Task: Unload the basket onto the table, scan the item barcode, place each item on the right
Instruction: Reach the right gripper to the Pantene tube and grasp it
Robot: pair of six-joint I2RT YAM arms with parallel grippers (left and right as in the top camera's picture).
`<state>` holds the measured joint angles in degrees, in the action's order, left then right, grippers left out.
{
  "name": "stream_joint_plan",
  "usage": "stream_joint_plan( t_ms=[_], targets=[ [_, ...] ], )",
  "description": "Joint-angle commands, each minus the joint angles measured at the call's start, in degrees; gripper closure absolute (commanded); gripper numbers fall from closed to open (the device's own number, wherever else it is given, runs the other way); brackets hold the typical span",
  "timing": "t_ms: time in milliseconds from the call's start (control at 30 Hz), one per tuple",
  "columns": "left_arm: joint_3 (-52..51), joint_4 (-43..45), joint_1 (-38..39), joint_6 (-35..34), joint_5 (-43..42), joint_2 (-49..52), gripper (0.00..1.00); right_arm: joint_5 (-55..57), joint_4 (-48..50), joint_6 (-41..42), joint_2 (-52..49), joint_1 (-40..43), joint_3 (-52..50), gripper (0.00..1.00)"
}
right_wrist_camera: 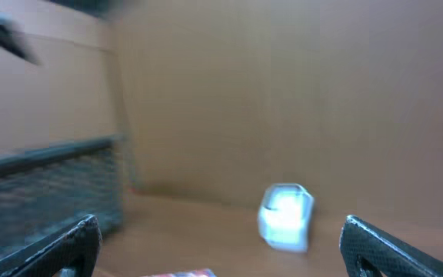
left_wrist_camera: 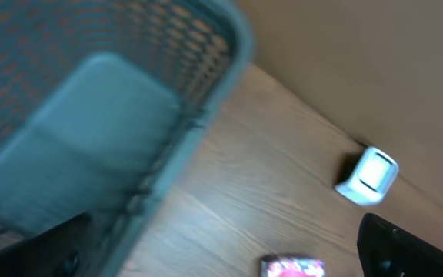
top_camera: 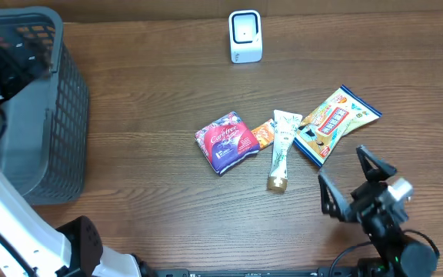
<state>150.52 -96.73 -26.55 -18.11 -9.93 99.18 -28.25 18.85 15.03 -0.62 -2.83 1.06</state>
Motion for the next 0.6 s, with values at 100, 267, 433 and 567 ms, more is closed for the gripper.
stream_joint_plan(
  t_ms=[100, 267, 433, 567],
  targets=[
    [-0.44, -0.09, -1.66, -1.18, 4.57, 0.02, 0.0, -9.38, -0.55, -0.15, 0.13, 0.04, 5.88, 0.0],
    [-0.44, -0.09, -1.66, -1.2, 4.57, 0.02, 0.0, -5.88, -23.28, -8.2, -7.45, 0.07, 23.1, 0.0],
    [-0.44, -0.09, -1.66, -1.18, 4.57, 0.04, 0.0, 0.2, -48.96, -13.77, -26.43, 0.07, 44.85, 0.0],
    [-0.44, -0.09, -1.66, -1.18, 4.57, 0.04, 0.0, -2.27, -60.7, -13.2, -42.93, -0.02, 60.02, 0.0]
  ],
)
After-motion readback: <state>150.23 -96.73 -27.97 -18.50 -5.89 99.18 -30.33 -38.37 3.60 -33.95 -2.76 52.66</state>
